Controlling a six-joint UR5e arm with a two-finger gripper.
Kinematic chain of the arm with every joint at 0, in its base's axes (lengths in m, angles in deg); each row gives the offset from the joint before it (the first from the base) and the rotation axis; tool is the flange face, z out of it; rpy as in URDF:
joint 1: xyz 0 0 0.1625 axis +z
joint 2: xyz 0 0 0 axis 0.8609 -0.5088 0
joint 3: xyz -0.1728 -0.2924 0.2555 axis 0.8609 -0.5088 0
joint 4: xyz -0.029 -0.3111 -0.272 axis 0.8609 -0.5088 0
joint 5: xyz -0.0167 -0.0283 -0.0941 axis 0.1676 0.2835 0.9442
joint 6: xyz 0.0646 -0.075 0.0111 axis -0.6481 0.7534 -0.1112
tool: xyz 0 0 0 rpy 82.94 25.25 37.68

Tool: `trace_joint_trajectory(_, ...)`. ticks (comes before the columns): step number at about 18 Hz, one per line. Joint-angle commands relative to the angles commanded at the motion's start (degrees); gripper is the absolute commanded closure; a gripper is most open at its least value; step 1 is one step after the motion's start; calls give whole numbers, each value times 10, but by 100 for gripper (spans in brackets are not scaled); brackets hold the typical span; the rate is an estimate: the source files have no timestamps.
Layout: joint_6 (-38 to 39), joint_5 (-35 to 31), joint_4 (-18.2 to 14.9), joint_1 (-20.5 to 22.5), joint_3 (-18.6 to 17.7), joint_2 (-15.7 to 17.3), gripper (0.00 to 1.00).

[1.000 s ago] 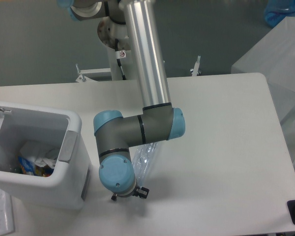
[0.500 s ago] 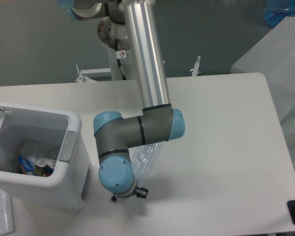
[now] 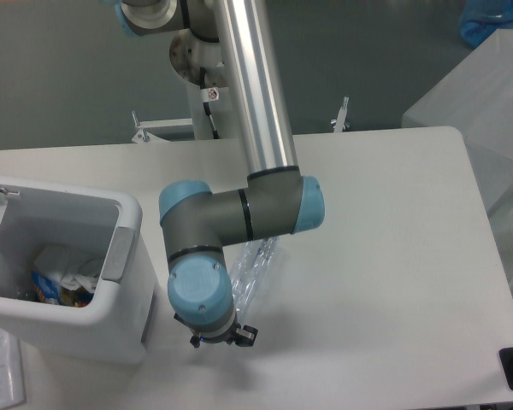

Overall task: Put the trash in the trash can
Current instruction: 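Close the gripper on the bottle's cap end, then lift the bottle and carry it over the trash bin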

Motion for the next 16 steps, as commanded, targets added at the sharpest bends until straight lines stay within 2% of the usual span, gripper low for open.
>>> trace_joint_trajectory(3, 1, 38, 60, 12, 3, 28, 100)
trace_joint_trajectory(7, 11, 112, 108, 40, 4, 69, 100)
trace_joint_trajectory(10, 22, 183, 156, 66, 4, 101, 100)
trace_joint_trajectory(13, 29, 249, 179, 90, 8, 119, 100)
trace_joint_trajectory(16, 55, 347, 181, 118, 20, 134, 100)
